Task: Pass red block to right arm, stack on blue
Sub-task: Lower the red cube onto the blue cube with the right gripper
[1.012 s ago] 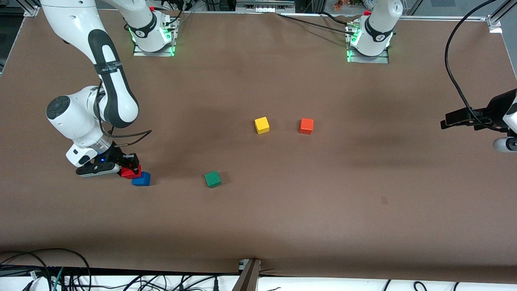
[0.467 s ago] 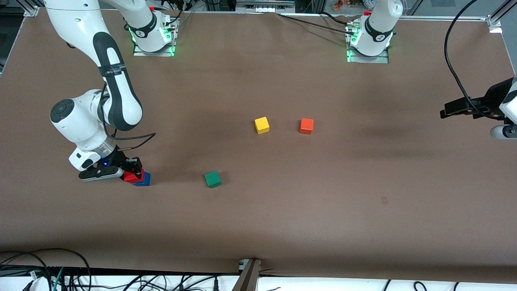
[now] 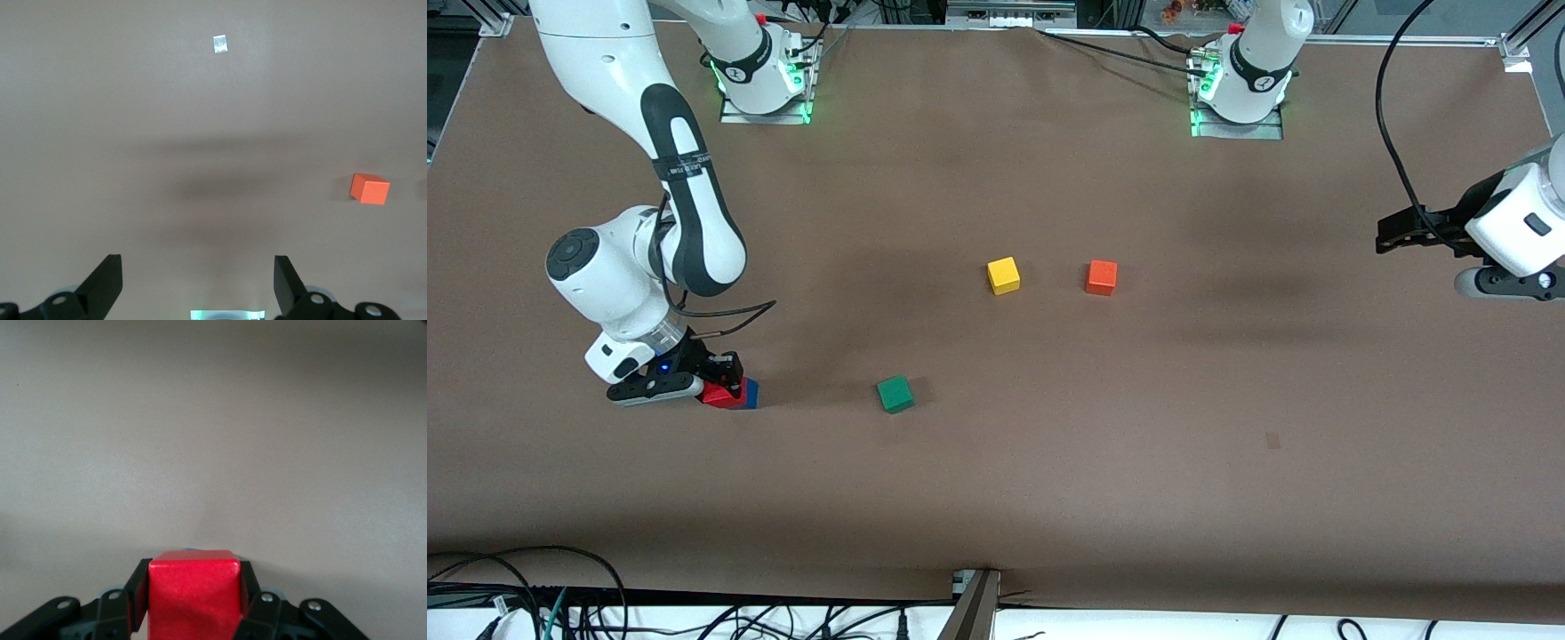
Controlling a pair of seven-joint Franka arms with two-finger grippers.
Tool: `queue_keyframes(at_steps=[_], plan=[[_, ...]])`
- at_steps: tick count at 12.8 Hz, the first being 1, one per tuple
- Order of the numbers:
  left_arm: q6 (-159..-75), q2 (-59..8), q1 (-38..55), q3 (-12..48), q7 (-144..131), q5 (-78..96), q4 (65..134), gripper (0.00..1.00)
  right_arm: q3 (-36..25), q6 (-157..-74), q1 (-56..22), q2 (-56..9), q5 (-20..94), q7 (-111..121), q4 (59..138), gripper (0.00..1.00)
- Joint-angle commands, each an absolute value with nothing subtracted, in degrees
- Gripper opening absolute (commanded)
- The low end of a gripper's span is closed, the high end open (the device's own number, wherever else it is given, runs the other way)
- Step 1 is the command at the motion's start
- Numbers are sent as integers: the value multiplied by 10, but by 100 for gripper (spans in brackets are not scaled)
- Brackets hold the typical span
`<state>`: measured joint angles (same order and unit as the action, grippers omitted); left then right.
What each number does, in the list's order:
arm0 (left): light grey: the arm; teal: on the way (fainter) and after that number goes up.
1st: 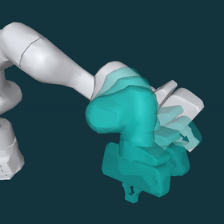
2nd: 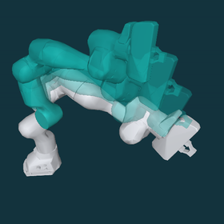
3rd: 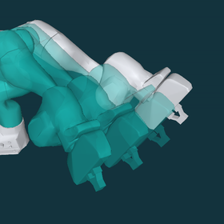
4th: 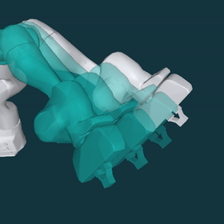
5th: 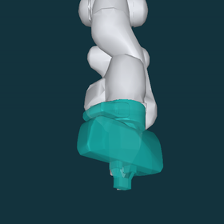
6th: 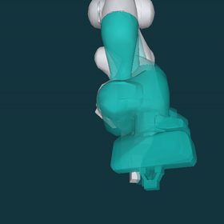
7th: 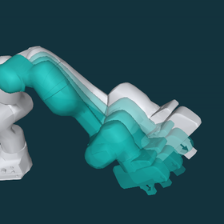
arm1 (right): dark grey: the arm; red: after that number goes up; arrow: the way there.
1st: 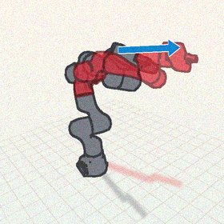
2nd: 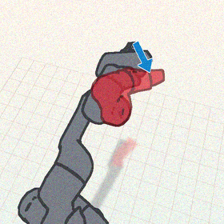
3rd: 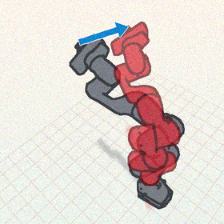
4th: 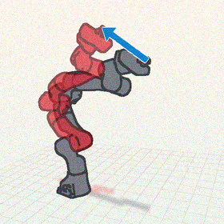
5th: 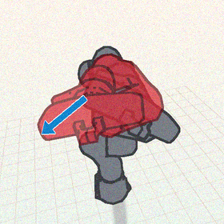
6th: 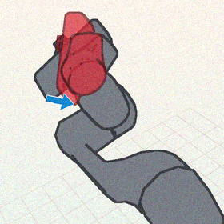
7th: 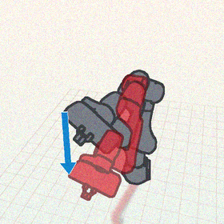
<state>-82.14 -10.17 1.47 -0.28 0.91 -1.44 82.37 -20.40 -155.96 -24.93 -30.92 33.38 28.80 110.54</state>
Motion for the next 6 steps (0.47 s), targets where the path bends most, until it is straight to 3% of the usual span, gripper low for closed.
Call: queue_keyframes(at_steps=[1,6], plan=[[-821,-87,6,7,4,-24,838,100,-208,-1547,-250,-317,333,287,1092,0],[-822,-91,1,6,2,-15,835,100,-211,-1508,-248,-317,333,285,1092,0]])
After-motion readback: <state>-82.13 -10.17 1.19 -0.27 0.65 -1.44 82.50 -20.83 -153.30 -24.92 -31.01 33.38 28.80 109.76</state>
